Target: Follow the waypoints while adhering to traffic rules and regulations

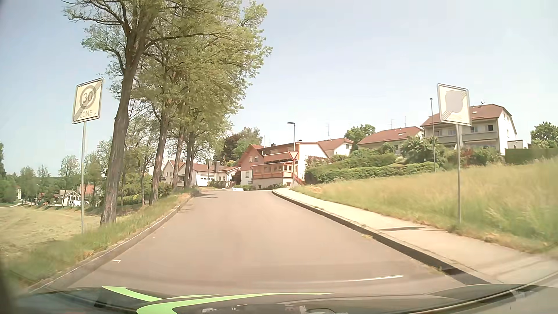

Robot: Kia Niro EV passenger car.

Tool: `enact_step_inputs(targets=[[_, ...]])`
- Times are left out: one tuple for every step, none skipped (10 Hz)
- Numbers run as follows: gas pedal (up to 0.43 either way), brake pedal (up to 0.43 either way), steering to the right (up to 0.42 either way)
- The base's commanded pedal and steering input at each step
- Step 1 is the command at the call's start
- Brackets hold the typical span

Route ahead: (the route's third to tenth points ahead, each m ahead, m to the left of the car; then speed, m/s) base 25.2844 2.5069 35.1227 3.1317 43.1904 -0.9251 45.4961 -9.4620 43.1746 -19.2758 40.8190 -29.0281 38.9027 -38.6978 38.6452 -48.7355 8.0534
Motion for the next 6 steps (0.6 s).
enact_step_inputs(targets=[[0.098,0.0,-0.081],[0.098,0.0,-0.08],[0.098,0.0,-0.078],[0.098,0.0,-0.078],[0.098,0.0,-0.078],[0.098,0.0,-0.075]])
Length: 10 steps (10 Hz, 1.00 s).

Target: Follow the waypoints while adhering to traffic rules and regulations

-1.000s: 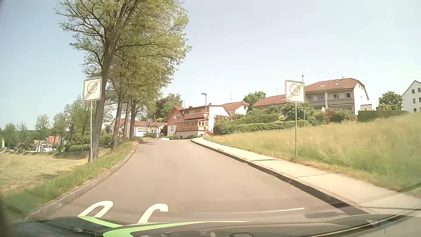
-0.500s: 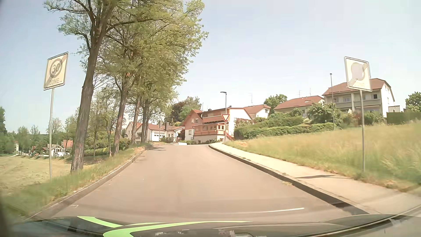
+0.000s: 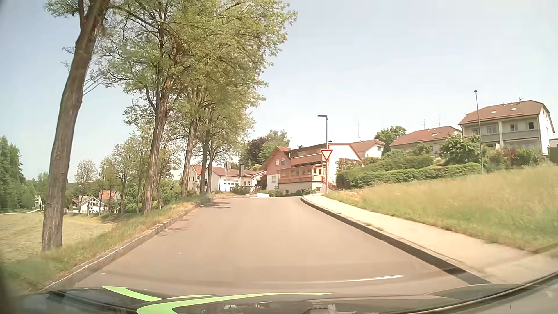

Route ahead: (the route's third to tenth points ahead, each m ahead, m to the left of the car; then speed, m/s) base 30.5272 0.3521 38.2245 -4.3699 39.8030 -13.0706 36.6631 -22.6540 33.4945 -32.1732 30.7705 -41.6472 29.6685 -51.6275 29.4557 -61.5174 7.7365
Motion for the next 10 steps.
enact_step_inputs(targets=[[0.098,0.0,-0.071],[0.098,0.0,-0.068],[0.098,0.0,-0.065],[0.098,0.0,-0.059],[0.098,0.0,-0.052],[0.098,0.0,-0.045],[0.098,0.0,-0.04],[0.098,0.0,-0.039],[0.098,0.0,-0.036],[0.098,0.0,-0.033]])
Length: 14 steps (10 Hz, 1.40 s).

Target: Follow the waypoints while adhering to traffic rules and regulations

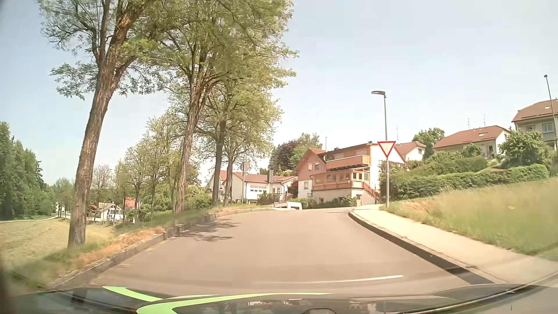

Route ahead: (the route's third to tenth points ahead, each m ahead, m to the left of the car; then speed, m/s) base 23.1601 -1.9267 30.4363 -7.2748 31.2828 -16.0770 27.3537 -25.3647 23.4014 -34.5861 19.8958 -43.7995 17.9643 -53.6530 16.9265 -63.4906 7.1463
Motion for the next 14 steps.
enact_step_inputs(targets=[[0.098,0.0,-0.03],[0.098,0.0,-0.027],[0.098,0.0,-0.024],[0.098,0.0,-0.022],[0.098,0.0,-0.018],[0.098,0.0,-0.011],[0.079,0.0,-0.006],[0.079,0.0,-0.001],[0.079,0.0,0.001],[0.079,0.0,0.003],[0.079,0.0,0.009],[0.079,0.0,0.016],[0.079,0.0,0.025],[0.079,0.0,0.037]])
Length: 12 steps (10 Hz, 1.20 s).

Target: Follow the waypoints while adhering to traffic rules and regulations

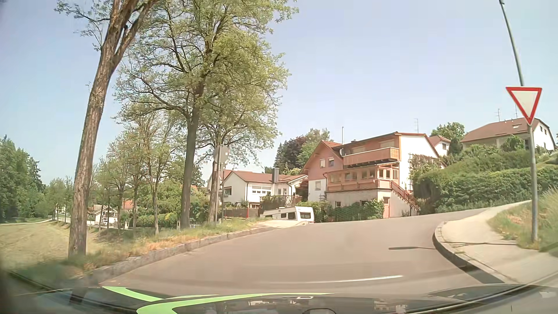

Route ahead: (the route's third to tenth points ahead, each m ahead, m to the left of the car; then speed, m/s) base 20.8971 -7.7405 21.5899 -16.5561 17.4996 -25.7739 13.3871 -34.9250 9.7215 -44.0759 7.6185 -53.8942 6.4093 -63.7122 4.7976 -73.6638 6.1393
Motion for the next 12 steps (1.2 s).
enact_step_inputs(targets=[[0.079,0.0,0.048],[0.047,0.0,0.064],[0.0,0.0,0.083],[0.0,0.0,0.097],[0.0,0.0,0.114],[0.0,0.0,0.13],[0.0,0.0,0.144],[0.0,0.0,0.159],[0.0,0.0,0.168],[0.0,0.0,0.18],[0.0,0.0,0.189],[0.0,0.0,0.196]])
